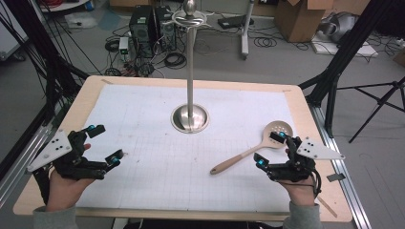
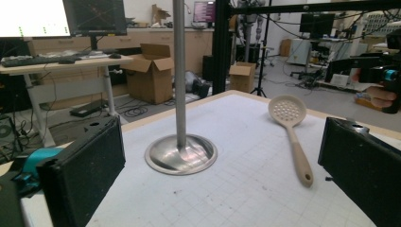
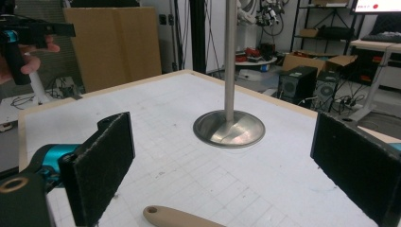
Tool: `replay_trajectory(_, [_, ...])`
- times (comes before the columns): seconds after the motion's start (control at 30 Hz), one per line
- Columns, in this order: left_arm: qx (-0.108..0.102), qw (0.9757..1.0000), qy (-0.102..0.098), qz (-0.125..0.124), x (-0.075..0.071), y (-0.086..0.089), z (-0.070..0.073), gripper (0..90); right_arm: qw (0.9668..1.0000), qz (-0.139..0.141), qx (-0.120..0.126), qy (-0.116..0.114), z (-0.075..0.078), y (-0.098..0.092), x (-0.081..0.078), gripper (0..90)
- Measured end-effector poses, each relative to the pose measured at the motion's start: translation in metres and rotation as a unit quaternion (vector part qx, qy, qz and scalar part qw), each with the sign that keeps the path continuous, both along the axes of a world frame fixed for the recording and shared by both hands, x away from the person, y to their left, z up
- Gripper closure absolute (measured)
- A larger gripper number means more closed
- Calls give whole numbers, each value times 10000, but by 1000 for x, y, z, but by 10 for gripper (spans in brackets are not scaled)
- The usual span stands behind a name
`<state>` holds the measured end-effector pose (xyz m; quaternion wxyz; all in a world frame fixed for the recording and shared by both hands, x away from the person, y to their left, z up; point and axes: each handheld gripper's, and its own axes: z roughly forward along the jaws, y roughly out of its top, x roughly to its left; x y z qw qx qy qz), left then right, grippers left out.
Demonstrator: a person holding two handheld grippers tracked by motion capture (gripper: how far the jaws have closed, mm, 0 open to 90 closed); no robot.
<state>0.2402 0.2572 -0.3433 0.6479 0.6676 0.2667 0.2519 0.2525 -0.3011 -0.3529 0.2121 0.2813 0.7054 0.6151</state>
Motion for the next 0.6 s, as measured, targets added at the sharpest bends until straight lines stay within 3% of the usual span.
replay_trajectory(0.6, [149,9998,87,111,2,-3,-9,18,9999,-25,-62,120,-6,-4,3,70])
